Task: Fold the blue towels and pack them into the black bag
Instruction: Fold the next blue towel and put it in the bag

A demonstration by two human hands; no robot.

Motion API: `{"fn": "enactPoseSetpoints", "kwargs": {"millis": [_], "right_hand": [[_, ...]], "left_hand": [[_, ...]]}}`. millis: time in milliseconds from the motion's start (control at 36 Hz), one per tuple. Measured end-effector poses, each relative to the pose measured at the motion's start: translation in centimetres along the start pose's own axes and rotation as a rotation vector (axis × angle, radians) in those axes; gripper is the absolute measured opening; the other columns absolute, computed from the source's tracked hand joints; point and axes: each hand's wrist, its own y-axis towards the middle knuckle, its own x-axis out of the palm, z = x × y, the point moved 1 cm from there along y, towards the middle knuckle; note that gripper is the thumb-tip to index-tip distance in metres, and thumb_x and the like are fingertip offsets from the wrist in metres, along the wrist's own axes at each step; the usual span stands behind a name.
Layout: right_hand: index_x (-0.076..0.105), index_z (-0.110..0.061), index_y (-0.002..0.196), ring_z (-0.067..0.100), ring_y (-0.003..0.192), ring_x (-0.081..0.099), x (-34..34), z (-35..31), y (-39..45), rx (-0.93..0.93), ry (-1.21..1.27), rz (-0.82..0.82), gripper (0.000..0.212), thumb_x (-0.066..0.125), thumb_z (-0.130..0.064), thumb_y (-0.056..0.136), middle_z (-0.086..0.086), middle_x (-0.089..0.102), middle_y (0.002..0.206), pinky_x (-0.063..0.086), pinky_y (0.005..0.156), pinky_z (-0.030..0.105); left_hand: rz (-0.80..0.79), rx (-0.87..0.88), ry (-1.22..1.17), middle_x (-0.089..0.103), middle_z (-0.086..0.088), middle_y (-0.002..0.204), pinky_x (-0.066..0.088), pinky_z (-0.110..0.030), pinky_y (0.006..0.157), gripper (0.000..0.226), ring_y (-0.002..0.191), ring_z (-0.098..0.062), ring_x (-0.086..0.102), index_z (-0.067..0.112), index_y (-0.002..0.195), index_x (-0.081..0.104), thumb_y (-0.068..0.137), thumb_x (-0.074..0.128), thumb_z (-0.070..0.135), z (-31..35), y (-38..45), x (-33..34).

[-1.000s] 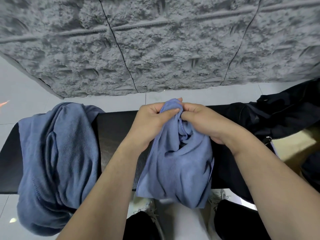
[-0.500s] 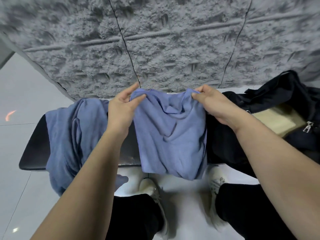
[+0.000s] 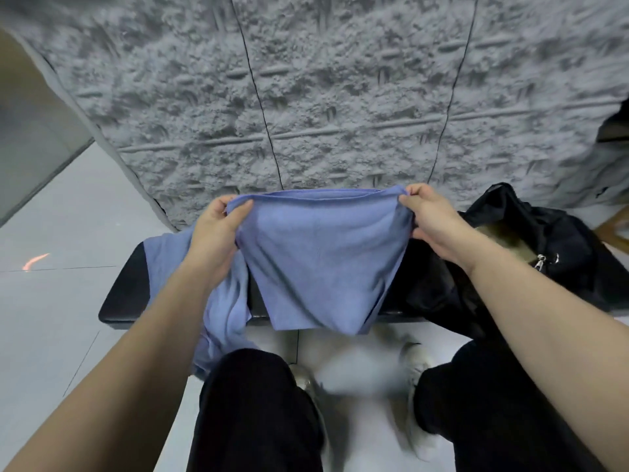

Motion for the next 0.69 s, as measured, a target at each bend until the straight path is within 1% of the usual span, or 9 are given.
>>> {"fn": "enactPoseSetpoints", "kwargs": {"millis": [111,167,222,333,389,444,500,583,694], "right_hand": [[0.066,-0.025,0.101,0.013,0.088,0.067,-1.3,-2.0,-2.8,-0.047,-0.135,-0.146,0.019,0.047,-0.021,0.104,-0.002,0.073,0.098,0.055,0.077,0.032],[0.067,-0.022,0.104,0.013,0.088,0.066,-1.9,-3.0,-4.1,-0.073,-0.186,-0.168,0.017,0.05,-0.021,0.103,0.002,0.071,0.102,0.056,0.075,0.029],[0.064,-0.02,0.1,0.015,0.086,0.063,-2.3,-3.8,-5.0,-0.093,-0.167,-0.14,0.011,0.053,-0.02,0.102,0.004,0.067,0.098,0.056,0.073,0.029],[0.055,-0.02,0.09,0.018,0.088,0.056,-2.3,-5.0,-6.4,-0.072,-0.159,-0.117,0.013,0.052,-0.016,0.101,0.006,0.058,0.096,0.056,0.077,0.035],[0.051,-0.02,0.089,0.018,0.086,0.054,-2.1,-5.4,-6.9,-0.053,-0.185,-0.124,0.015,0.048,-0.014,0.102,0.006,0.055,0.094,0.056,0.073,0.033],[0.047,-0.02,0.087,0.016,0.074,0.05,-1.8,-5.7,-7.2,-0.051,-0.241,-0.127,0.017,0.043,-0.011,0.102,0.003,0.051,0.086,0.052,0.064,0.029],[0.043,-0.021,0.086,0.014,0.065,0.042,-1.3,-5.9,-7.5,-0.074,-0.305,-0.137,0.02,0.038,-0.009,0.102,0.0,0.045,0.078,0.042,0.057,0.027],[0.043,-0.022,0.085,0.014,0.062,0.035,-0.9,-6.1,-7.7,-0.11,-0.352,-0.143,0.024,0.033,-0.007,0.101,0.0,0.039,0.074,0.033,0.052,0.026],[0.052,-0.024,0.083,0.017,0.063,0.036,-1.1,-6.3,-8.1,-0.127,-0.325,-0.143,0.033,0.033,-0.001,0.097,0.002,0.044,0.075,0.036,0.049,0.025]], "left_hand": [[-0.016,0.036,0.086,0.066,0.001,0.083,0.044,-0.036,0.072,0.012,0.081,-0.017,0.06,0.02,0.088,0.057,0.093,0.068,0.024,2.0,-1.9,-1.0],[-0.036,0.068,0.159,0.061,-0.004,0.083,0.042,-0.038,0.071,0.018,0.082,-0.02,0.055,0.021,0.082,0.054,0.093,0.069,0.024,3.0,-2.7,-1.5],[-0.048,0.069,0.211,0.057,-0.009,0.085,0.041,-0.034,0.065,0.023,0.079,-0.018,0.052,0.022,0.078,0.051,0.093,0.069,0.027,3.9,-3.5,-2.0],[-0.061,0.049,0.219,0.053,0.0,0.076,0.041,-0.022,0.049,0.027,0.064,-0.008,0.051,0.022,0.077,0.048,0.092,0.069,0.029,5.2,-4.8,-2.3],[-0.078,0.034,0.175,0.054,-0.001,0.078,0.049,-0.022,0.049,0.025,0.067,-0.008,0.056,0.021,0.078,0.048,0.093,0.068,0.025,5.6,-5.2,-2.4],[-0.092,0.009,0.119,0.056,-0.001,0.081,0.055,-0.025,0.052,0.023,0.072,-0.01,0.06,0.02,0.079,0.048,0.094,0.066,0.021,5.9,-5.5,-2.5],[-0.103,-0.002,0.095,0.058,0.0,0.082,0.056,-0.025,0.053,0.02,0.072,-0.009,0.062,0.019,0.082,0.05,0.095,0.065,0.018,6.1,-5.8,-2.4],[-0.132,-0.011,0.114,0.059,0.0,0.083,0.055,-0.022,0.053,0.015,0.069,-0.007,0.062,0.017,0.086,0.054,0.094,0.065,0.018,6.2,-6.0,-2.4],[-0.149,-0.012,0.114,0.061,0.001,0.083,0.056,-0.023,0.055,0.01,0.07,-0.01,0.063,0.018,0.089,0.057,0.094,0.066,0.018,6.4,-6.1,-2.8]]}}
